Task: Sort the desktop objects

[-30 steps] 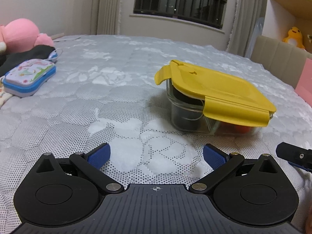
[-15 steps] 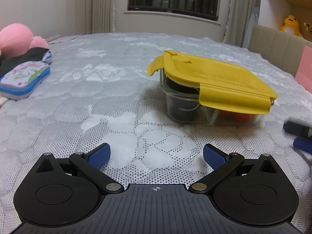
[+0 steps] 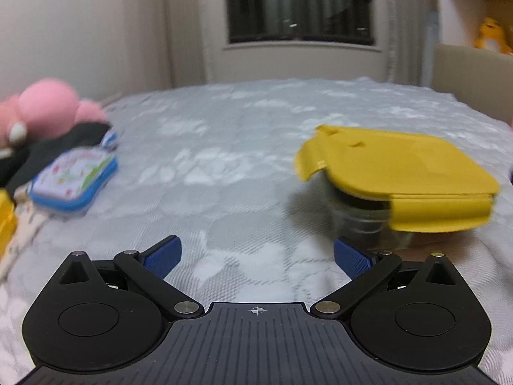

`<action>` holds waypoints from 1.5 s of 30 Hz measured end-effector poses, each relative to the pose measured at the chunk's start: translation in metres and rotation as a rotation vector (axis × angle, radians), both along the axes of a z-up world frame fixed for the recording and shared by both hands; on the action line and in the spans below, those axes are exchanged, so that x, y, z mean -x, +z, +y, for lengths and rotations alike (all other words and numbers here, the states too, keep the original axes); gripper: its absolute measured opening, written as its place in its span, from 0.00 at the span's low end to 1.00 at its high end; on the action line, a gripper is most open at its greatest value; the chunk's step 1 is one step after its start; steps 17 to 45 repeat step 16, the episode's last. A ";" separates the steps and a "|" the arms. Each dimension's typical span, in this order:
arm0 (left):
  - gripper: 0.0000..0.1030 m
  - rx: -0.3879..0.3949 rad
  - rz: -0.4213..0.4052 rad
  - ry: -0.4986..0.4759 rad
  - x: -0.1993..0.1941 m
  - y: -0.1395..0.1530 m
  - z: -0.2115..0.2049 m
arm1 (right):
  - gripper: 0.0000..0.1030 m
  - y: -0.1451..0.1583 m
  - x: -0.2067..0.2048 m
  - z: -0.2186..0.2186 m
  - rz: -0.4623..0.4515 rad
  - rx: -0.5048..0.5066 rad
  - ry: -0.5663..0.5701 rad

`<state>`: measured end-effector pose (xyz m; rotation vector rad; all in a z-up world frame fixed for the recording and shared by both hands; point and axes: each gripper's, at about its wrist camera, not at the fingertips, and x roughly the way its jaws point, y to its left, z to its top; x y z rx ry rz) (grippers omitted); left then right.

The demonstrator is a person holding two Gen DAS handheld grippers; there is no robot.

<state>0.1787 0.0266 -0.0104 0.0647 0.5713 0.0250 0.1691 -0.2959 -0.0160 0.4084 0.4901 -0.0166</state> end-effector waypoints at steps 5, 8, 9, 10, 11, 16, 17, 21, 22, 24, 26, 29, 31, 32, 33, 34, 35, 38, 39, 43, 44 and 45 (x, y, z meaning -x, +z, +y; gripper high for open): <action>1.00 0.087 0.017 0.001 -0.002 -0.004 0.011 | 1.00 -0.002 0.006 0.003 -0.064 0.190 -0.048; 1.00 0.204 0.049 0.017 -0.008 -0.002 0.022 | 1.00 -0.001 0.006 0.003 -0.036 0.214 -0.068; 1.00 0.253 0.046 0.039 -0.009 -0.002 0.027 | 1.00 -0.002 0.007 0.002 -0.035 0.206 -0.063; 1.00 0.285 0.033 0.048 -0.007 -0.002 0.031 | 1.00 -0.003 0.005 0.000 -0.032 0.196 -0.056; 1.00 0.276 0.014 0.052 -0.006 -0.002 0.031 | 1.00 -0.004 0.006 0.000 -0.027 0.188 -0.050; 1.00 0.020 -0.124 0.073 0.007 0.007 0.009 | 1.00 -0.008 0.005 -0.006 -0.013 0.186 -0.052; 1.00 0.020 -0.124 0.073 0.007 0.007 0.009 | 1.00 -0.008 0.005 -0.006 -0.013 0.186 -0.052; 1.00 0.020 -0.124 0.073 0.007 0.007 0.009 | 1.00 -0.008 0.005 -0.006 -0.013 0.186 -0.052; 1.00 0.020 -0.124 0.073 0.007 0.007 0.009 | 1.00 -0.008 0.005 -0.006 -0.013 0.186 -0.052; 1.00 0.020 -0.124 0.073 0.007 0.007 0.009 | 1.00 -0.008 0.005 -0.006 -0.013 0.186 -0.052; 1.00 0.020 -0.124 0.073 0.007 0.007 0.009 | 1.00 -0.008 0.005 -0.006 -0.013 0.186 -0.052; 1.00 0.020 -0.124 0.073 0.007 0.007 0.009 | 1.00 -0.008 0.005 -0.006 -0.013 0.186 -0.052; 1.00 0.020 -0.124 0.073 0.007 0.007 0.009 | 1.00 -0.008 0.005 -0.006 -0.013 0.186 -0.052; 1.00 0.020 -0.124 0.073 0.007 0.007 0.009 | 1.00 -0.008 0.005 -0.006 -0.013 0.186 -0.052; 1.00 0.020 -0.124 0.073 0.007 0.007 0.009 | 1.00 -0.008 0.005 -0.006 -0.013 0.186 -0.052; 1.00 0.020 -0.124 0.073 0.007 0.007 0.009 | 1.00 -0.008 0.005 -0.006 -0.013 0.186 -0.052; 1.00 0.020 -0.124 0.073 0.007 0.007 0.009 | 1.00 -0.008 0.005 -0.006 -0.013 0.186 -0.052; 1.00 0.020 -0.124 0.073 0.007 0.007 0.009 | 1.00 -0.008 0.005 -0.006 -0.013 0.186 -0.052; 1.00 0.020 -0.124 0.073 0.007 0.007 0.009 | 1.00 -0.008 0.005 -0.006 -0.013 0.186 -0.052; 1.00 0.020 -0.124 0.073 0.007 0.007 0.009 | 1.00 -0.008 0.005 -0.006 -0.013 0.186 -0.052; 1.00 0.020 -0.124 0.073 0.007 0.007 0.009 | 1.00 -0.008 0.005 -0.006 -0.013 0.186 -0.052; 1.00 0.020 -0.124 0.073 0.007 0.007 0.009 | 1.00 -0.008 0.005 -0.006 -0.013 0.186 -0.052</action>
